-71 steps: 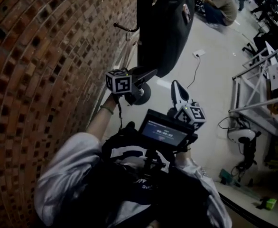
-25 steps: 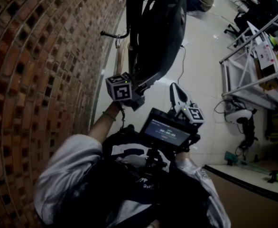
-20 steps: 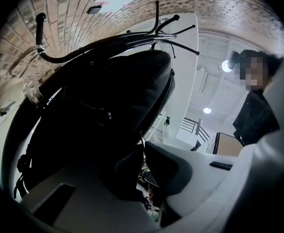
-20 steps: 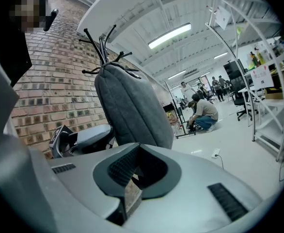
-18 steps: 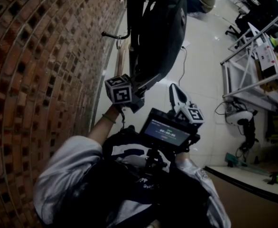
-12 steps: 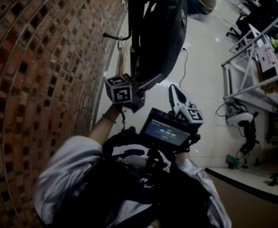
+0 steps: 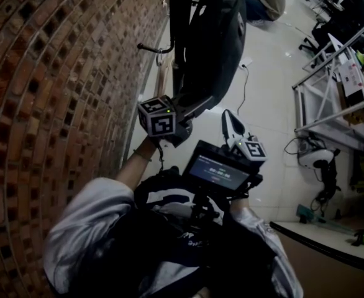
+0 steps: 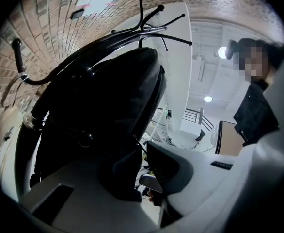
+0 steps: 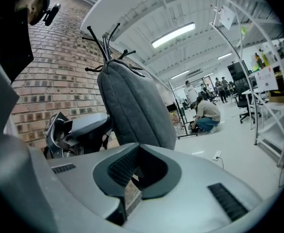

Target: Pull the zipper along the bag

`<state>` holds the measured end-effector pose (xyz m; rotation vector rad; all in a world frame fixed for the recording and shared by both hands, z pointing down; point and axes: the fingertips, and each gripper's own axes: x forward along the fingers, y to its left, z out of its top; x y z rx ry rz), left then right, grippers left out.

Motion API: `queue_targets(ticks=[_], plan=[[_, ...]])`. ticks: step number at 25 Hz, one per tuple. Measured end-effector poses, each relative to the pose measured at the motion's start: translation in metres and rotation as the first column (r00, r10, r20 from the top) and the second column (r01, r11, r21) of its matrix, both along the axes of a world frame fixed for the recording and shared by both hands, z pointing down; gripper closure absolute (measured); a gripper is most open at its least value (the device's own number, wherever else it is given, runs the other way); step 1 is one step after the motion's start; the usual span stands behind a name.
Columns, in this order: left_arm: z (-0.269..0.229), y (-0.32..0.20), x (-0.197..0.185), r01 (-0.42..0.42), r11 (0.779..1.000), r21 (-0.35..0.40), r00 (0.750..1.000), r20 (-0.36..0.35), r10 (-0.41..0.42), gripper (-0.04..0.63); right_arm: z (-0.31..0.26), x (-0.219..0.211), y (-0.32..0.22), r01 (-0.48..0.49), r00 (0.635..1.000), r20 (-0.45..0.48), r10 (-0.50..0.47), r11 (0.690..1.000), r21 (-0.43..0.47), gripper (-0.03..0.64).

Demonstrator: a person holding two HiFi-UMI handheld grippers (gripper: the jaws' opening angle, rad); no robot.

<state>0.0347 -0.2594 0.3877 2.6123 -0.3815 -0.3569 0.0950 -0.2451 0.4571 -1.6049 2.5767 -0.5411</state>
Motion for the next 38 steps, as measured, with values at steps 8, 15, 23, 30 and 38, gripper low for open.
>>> queue_targets(ticks=[8, 15, 23, 30, 38], plan=[[0.001, -0.005, -0.003, 0.07, 0.997, 0.017, 0.996, 0.053, -0.071, 0.548, -0.008, -0.009, -0.008, 0.028, 0.999, -0.028, -0.027, 0.999, 0.024, 0.617], [-0.01, -0.005, -0.007, 0.102, 0.994, 0.042, 0.993, 0.05, -0.105, 0.543, -0.007, -0.018, -0.008, 0.071, 0.997, -0.029, -0.07, 0.997, 0.026, 0.617], [-0.024, -0.004, -0.01, 0.136, 0.989, 0.05, 0.99, 0.028, -0.137, 0.543, -0.006, -0.03, -0.007, 0.117, 0.993, -0.024, -0.116, 0.993, 0.027, 0.617], [-0.045, -0.006, -0.015, 0.143, 0.989, 0.041, 0.989, -0.041, -0.142, 0.541, -0.003, -0.038, -0.007, 0.141, 0.99, -0.02, -0.14, 0.99, 0.029, 0.617], [-0.075, -0.009, -0.019, 0.148, 0.986, 0.075, 0.988, -0.063, -0.144, 0.54, 0.0, -0.042, -0.008, 0.153, 0.988, -0.025, -0.153, 0.988, 0.033, 0.617]])
